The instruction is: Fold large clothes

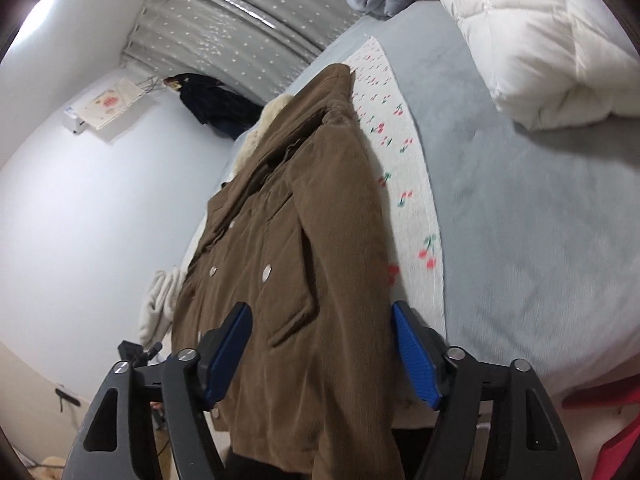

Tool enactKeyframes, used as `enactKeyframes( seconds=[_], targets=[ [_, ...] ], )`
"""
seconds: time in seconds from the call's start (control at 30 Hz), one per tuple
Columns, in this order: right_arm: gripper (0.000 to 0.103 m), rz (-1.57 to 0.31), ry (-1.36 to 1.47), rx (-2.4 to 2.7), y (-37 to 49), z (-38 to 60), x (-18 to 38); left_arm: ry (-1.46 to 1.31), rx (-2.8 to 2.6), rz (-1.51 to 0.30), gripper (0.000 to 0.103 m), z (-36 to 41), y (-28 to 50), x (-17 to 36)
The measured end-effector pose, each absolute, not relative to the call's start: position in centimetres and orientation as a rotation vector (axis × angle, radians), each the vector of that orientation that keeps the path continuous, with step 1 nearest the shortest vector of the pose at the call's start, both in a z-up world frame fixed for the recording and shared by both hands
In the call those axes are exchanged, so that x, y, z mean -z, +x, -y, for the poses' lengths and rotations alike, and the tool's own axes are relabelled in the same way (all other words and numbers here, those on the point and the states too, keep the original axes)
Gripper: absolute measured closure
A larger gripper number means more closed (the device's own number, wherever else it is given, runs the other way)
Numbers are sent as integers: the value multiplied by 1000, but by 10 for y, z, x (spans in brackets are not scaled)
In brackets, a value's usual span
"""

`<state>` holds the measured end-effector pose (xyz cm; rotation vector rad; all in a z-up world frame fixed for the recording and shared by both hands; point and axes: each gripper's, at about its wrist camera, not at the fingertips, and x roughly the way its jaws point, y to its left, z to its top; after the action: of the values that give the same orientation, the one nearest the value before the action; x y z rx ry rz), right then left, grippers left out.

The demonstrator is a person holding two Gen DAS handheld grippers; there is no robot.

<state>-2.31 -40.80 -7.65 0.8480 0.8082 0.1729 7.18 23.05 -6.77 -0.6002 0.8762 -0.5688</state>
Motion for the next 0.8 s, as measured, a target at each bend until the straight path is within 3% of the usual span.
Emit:
enactKeyframes(
  seconds=[0.27,0.53,0.8],
  targets=[
    [42,-826,844,-250,-35,387,87,-598,690,-916,35,-216,62,75],
    [43,-805,894,-306,-38,379,100,-476,740,-981,35,-193,55,71],
    [55,-902,789,-334,-37,361,99,-355,743,-1047,35,-177,55,68]
  ],
)
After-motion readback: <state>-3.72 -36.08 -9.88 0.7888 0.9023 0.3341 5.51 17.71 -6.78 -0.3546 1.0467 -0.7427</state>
